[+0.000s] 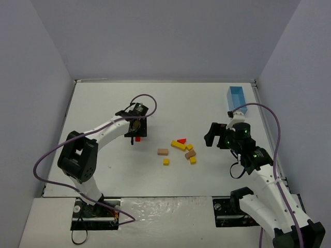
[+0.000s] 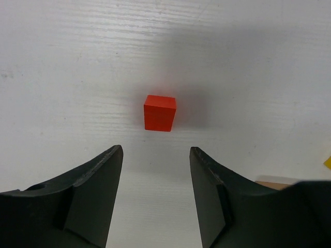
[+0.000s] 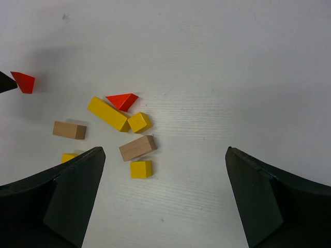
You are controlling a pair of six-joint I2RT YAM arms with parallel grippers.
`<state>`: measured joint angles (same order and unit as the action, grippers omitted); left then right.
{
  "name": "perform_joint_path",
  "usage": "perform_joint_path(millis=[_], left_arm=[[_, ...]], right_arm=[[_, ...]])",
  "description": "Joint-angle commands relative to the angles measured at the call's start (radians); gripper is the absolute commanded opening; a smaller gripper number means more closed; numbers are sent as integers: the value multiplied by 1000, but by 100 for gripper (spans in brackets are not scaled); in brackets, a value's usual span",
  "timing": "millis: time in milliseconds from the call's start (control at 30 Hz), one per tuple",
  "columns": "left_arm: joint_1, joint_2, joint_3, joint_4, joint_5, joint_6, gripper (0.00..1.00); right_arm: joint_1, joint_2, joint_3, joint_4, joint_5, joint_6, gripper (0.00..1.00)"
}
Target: Build the wood block tower
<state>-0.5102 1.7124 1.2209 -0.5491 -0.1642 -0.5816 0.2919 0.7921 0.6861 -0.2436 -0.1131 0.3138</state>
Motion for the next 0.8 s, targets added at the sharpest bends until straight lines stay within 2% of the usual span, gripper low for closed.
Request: perform_joint_path(millis=[0, 233, 767], left_arm=[[4, 46, 64, 32, 2, 137, 52], [18, 130, 84, 31, -21, 200, 52], [204, 161, 94, -25, -113, 364, 52]], right_arm=[[15, 0, 6, 53, -5, -1, 100], [23, -1, 4, 52, -6, -2, 100], [38, -11, 1, 58, -16, -2, 100]])
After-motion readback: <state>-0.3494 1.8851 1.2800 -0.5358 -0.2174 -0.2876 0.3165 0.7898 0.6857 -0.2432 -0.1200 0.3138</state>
